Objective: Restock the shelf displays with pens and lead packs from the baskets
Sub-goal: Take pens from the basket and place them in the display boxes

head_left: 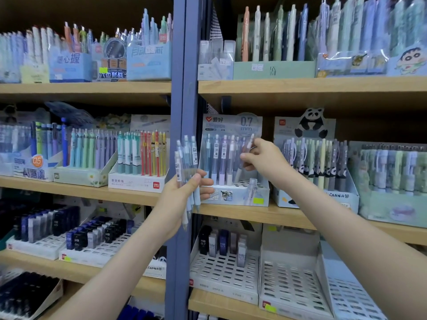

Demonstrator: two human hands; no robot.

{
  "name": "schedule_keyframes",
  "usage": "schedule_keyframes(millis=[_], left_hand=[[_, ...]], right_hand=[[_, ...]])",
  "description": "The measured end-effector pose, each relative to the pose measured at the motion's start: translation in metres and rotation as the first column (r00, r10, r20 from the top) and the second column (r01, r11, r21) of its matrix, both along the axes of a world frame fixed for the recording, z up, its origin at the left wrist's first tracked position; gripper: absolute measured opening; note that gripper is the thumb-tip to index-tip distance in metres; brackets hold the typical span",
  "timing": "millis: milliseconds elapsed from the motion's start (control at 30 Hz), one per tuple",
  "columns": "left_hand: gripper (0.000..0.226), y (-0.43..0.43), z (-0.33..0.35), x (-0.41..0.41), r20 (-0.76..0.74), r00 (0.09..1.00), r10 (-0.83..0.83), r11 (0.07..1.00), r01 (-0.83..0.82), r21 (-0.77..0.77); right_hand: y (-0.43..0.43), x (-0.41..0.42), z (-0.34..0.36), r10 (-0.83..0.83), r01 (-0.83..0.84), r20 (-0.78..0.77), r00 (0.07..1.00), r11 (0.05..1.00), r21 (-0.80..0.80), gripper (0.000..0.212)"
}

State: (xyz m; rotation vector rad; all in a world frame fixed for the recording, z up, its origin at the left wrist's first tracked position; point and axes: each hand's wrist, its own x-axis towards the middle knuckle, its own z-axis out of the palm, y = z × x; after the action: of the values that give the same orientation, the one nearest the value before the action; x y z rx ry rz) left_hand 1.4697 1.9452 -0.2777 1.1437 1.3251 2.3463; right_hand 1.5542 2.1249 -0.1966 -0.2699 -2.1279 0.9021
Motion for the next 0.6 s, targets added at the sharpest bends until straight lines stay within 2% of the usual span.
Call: schedule_keyframes(millis=[67, 167, 267, 400, 500, 600], left_hand=[[0.013, 0.001, 0.000, -0.001, 0.003, 1.000, 0.001, 1.000, -0.001, 0.001], [0.013, 0.003, 0.000, -0.002, 0.020, 1.000, 0.005, 1.000, -0.005, 0.008], [0.013, 0.005, -0.001, -0.002, 0.038, 0.999, 0.008, 1.000, -0.008, 0.013], [0.013, 0.007, -0.001, -0.001, 0.040, 0.999, 0.004, 1.000, -0.005, 0.007], [0.013, 0.008, -0.002, -0.001, 0.043, 0.999, 0.003, 1.000, -0.004, 0.013], [0.013, 0.008, -0.003, -0.001, 0.031, 1.000, 0.005, 1.000, -0.005, 0.013]], right_hand=[[0.000, 0.000, 0.001, 0.007, -0.007, -0.022, 1.000, 1.000, -0.002, 0.012], [-0.002, 0.002, 0.004, -0.020, 0.022, -0.148, 0.989, 1.000, 0.013, 0.002], [-0.001, 0.005, 0.009, -0.062, 0.064, -0.273, 0.960, 0.998, -0.002, 0.006], [0.005, 0.003, 0.011, -0.108, 0.119, -0.177, 0.978, 0.991, 0.053, 0.005], [0.007, -0.004, 0.008, -0.172, 0.178, -0.071, 0.983, 0.979, 0.103, 0.014], [0.006, -0.008, 0.007, -0.200, 0.203, -0.040, 0.979, 0.971, 0.130, 0.014]])
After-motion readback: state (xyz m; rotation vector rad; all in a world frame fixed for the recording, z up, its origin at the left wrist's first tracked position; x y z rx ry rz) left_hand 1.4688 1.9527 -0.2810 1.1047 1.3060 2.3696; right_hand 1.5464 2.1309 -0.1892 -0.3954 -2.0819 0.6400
